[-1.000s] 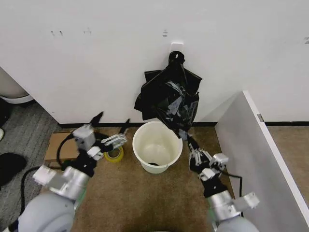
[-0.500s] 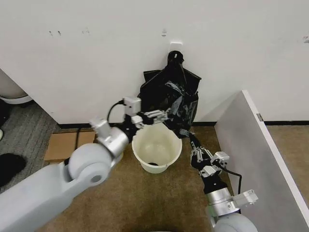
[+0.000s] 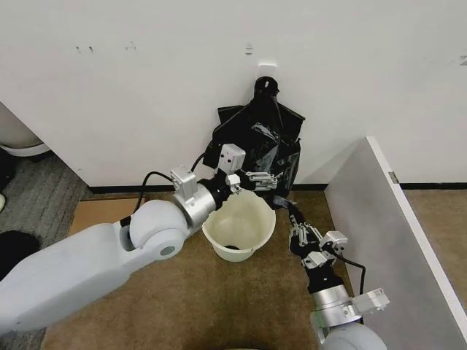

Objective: Place the garbage bag over the trash bin.

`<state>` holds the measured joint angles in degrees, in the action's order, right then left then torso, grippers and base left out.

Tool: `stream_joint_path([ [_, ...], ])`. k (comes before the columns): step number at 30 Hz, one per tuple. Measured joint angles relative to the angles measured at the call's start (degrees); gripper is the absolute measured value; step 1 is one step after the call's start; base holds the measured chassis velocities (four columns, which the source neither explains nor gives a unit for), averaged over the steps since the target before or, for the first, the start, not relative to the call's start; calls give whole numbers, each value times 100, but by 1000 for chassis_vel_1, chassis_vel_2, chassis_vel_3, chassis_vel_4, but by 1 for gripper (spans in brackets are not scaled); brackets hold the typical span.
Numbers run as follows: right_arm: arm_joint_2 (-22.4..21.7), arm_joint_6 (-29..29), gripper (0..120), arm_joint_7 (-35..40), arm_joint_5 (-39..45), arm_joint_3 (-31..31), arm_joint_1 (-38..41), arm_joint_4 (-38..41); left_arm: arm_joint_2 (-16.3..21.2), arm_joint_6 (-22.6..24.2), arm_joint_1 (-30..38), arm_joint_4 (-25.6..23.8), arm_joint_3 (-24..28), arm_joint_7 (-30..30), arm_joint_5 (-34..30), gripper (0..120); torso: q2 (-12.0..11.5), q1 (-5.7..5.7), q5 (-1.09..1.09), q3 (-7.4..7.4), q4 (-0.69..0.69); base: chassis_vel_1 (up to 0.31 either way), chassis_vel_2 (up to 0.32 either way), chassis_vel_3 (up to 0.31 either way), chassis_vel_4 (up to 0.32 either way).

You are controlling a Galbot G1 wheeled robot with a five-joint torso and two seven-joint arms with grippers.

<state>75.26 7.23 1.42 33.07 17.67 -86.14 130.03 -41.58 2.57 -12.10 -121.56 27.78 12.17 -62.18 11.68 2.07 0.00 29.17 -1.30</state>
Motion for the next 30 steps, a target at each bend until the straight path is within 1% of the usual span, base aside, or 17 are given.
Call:
stream_joint_path([
  [2, 3, 1, 0, -8, 7, 0, -2, 14, -47, 62, 43, 111, 47, 38, 180, 93, 0, 0, 0, 0, -1, 0, 0, 0, 0],
  [4, 2, 4, 0, -12, 17, 10, -8, 25, -79, 102, 116, 198, 101, 42, 312, 81, 0, 0, 0, 0, -1, 0, 0, 0, 0],
  [5, 2, 4, 0, -12, 17, 10, -8, 25, -79, 102, 116, 198, 101, 42, 312, 81, 0, 0, 0, 0, -1, 0, 0, 0, 0],
  [6, 1, 6, 0, -12, 24, 16, -14, 32, -89, 130, 156, 232, 123, 53, 346, 78, 0, 0, 0, 0, -1, 0, 0, 0, 0],
  [7, 2, 7, 0, -13, 30, 20, -20, 51, -107, 159, 201, 285, 152, 65, 390, 71, 0, -1, 1, 0, -1, 0, 0, 0, 0],
  [9, 7, 7, 0, -14, 33, 26, -29, 83, -159, 172, 234, 375, 182, 87, 435, 65, 0, -1, 1, -1, -1, 0, 0, 0, 0],
  [10, 7, 7, 0, -14, 33, 26, -29, 83, -159, 172, 234, 375, 182, 87, 435, 65, 0, -1, 1, -1, -1, 0, 0, 0, 0],
  [13, 10, 7, 0, -14, 38, 48, -52, 127, -239, 158, 234, 449, 191, 136, 454, 53, 0, -1, 1, -1, -1, 0, 0, 0, 0],
  [14, 8, 7, 0, -14, 38, 59, -59, 142, -266, 140, 226, 453, 190, 157, 456, 46, 0, -1, 0, -1, -1, 0, 0, 0, 0],
  [15, 8, 6, 0, -14, 38, 61, -60, 144, -272, 137, 223, 454, 189, 161, 456, 45, 0, -1, 1, -1, -1, 0, 0, 0, 0],
  [16, 8, 6, 0, -14, 39, 67, -61, 153, -305, 129, 210, 477, 180, 183, 456, 36, 0, -1, 1, -1, -1, 0, 0, 0, 0],
  [19, 5, 5, 0, -14, 39, 69, -63, 157, -329, 112, 201, 504, 173, 189, 459, 33, 0, -1, 1, -1, -1, 0, 0, 0, 0],
  [21, -10, 5, 0, -14, 40, 81, -68, 158, -346, 72, 187, 534, 161, 191, 485, 22, 0, -1, 0, -1, -1, 0, 0, 0, 0],
  [24, -25, 2, 0, -14, 56, 111, -69, 165, -349, 30, 145, 537, 128, 196, 505, 10, 0, -1, 1, -1, -1, 0, 0, 0, 0],
  [25, -26, 2, 0, -14, 58, 111, -69, 165, -348, 27, 137, 537, 123, 198, 509, 8, 0, -1, 1, -1, -1, 0, 0, 0, 0],
  [26, -27, 0, 0, -14, 62, 113, -68, 173, -344, 8, 90, 530, 95, 214, 532, 1, 0, -1, 1, -1, -2, 0, 0, 0, 0],
  [30, -24, -5, 0, -13, 63, 108, -69, 202, -317, -35, -100, 450, -41, 262, 564, 0, 0, -1, 1, -1, -2, 0, 0, 0, 0],
])
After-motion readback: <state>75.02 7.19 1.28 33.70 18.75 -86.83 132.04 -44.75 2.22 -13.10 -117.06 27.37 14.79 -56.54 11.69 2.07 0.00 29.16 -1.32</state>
